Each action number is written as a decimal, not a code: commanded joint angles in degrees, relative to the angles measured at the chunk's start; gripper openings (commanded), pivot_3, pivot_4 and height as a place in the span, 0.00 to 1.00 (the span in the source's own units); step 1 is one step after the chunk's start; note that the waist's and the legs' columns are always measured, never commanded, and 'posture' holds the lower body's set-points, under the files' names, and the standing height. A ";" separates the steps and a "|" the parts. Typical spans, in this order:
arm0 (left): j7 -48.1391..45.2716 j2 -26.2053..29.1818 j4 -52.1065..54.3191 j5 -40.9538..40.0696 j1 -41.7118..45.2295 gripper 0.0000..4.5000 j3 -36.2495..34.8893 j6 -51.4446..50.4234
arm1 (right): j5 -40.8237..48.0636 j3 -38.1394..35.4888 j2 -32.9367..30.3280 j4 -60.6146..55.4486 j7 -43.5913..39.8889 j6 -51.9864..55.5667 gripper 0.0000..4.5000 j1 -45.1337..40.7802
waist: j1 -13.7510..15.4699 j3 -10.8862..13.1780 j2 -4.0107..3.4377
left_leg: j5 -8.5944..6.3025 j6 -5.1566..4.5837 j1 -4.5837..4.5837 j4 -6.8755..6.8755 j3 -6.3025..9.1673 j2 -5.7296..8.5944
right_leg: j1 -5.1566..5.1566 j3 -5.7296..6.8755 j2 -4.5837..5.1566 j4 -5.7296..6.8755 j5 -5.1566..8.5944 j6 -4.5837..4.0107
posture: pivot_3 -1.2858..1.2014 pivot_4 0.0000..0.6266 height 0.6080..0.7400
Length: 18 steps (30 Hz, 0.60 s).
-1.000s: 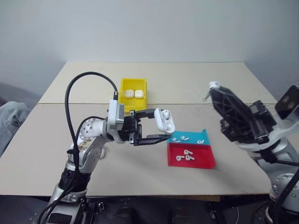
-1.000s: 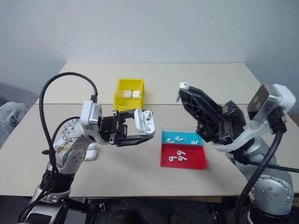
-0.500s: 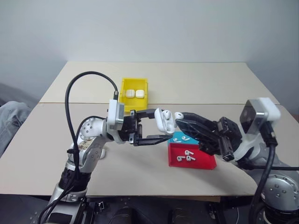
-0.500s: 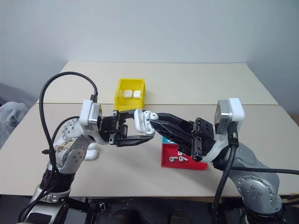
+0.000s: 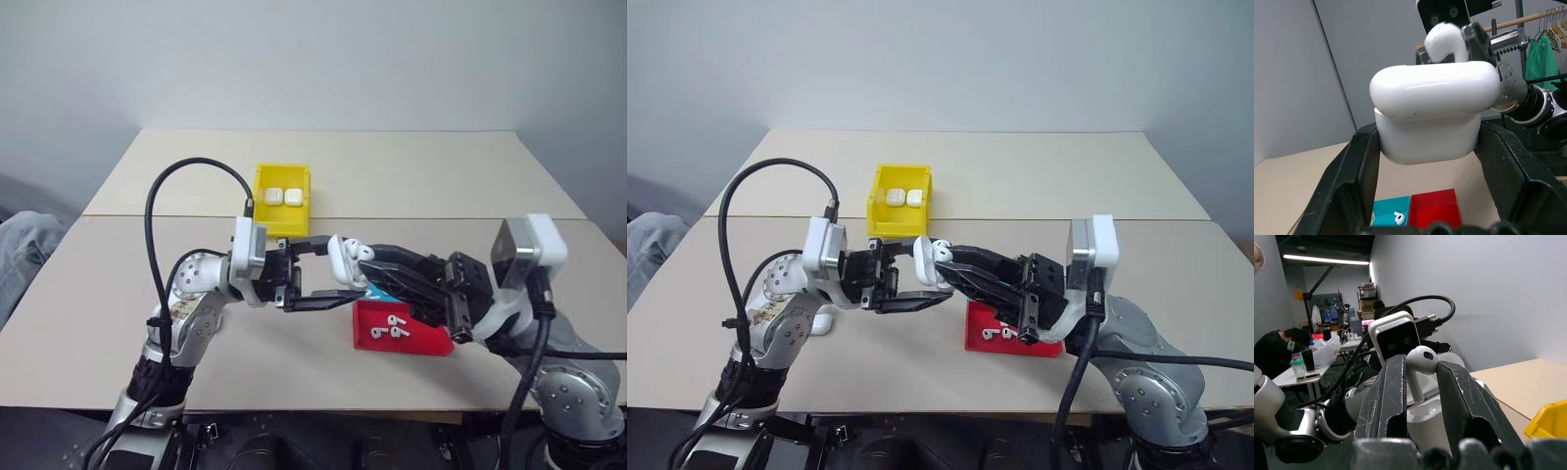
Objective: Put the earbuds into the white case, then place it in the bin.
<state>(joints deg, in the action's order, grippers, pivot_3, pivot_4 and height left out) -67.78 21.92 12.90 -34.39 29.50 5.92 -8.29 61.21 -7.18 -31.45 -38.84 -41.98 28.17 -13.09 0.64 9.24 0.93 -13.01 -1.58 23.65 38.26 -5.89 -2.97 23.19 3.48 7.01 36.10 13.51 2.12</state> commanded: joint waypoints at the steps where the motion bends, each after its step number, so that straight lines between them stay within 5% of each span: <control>1: 0.15 -0.51 1.60 -0.36 0.57 0.61 -0.23 1.05 | -1.11 0.34 0.34 -1.21 -0.62 -1.48 0.25 0.13 | -0.02 0.00 0.00 | 0.00 0.00 0.01 0.00 0.03 0.00 | 0.00 0.00 0.00 0.00 0.00 0.00 | 0.52 0.24 1.00; 11: -0.20 -0.62 1.11 0.23 0.39 0.61 -0.45 1.48 | -4.06 0.95 0.05 -1.03 -3.15 -2.18 0.25 0.73 | 0.00 0.00 0.00 | 0.00 0.00 0.06 0.02 0.45 0.02 | -0.02 0.10 0.00 0.00 0.00 0.00 | 0.52 0.24 1.00; 15: -0.20 -0.43 0.83 0.49 0.12 0.61 -0.58 1.61 | -7.22 2.58 -0.56 -1.63 -3.52 -2.40 0.45 1.32 | -0.03 0.00 0.00 | 0.00 0.00 0.06 0.02 0.47 0.02 | -0.02 0.11 0.00 -0.01 0.00 0.00 | 0.52 0.24 1.00; 18: -0.23 -0.29 0.71 0.61 0.00 0.61 -0.66 1.59 | -8.27 2.99 -0.70 -1.21 -3.71 -2.67 0.45 1.40 | 0.00 0.00 0.00 | 0.00 0.00 0.06 0.02 0.49 0.02 | -0.02 0.13 0.00 -0.01 0.00 0.00 | 0.52 0.24 1.00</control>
<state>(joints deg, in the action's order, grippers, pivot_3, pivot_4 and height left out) -68.20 22.00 12.01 -33.05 28.72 5.83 -8.04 53.77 -4.99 -31.56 -39.08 -45.43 25.90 -12.06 0.64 9.24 0.93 -13.00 -1.58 23.73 38.28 -5.40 -2.95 23.17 3.62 7.01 36.09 13.51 2.12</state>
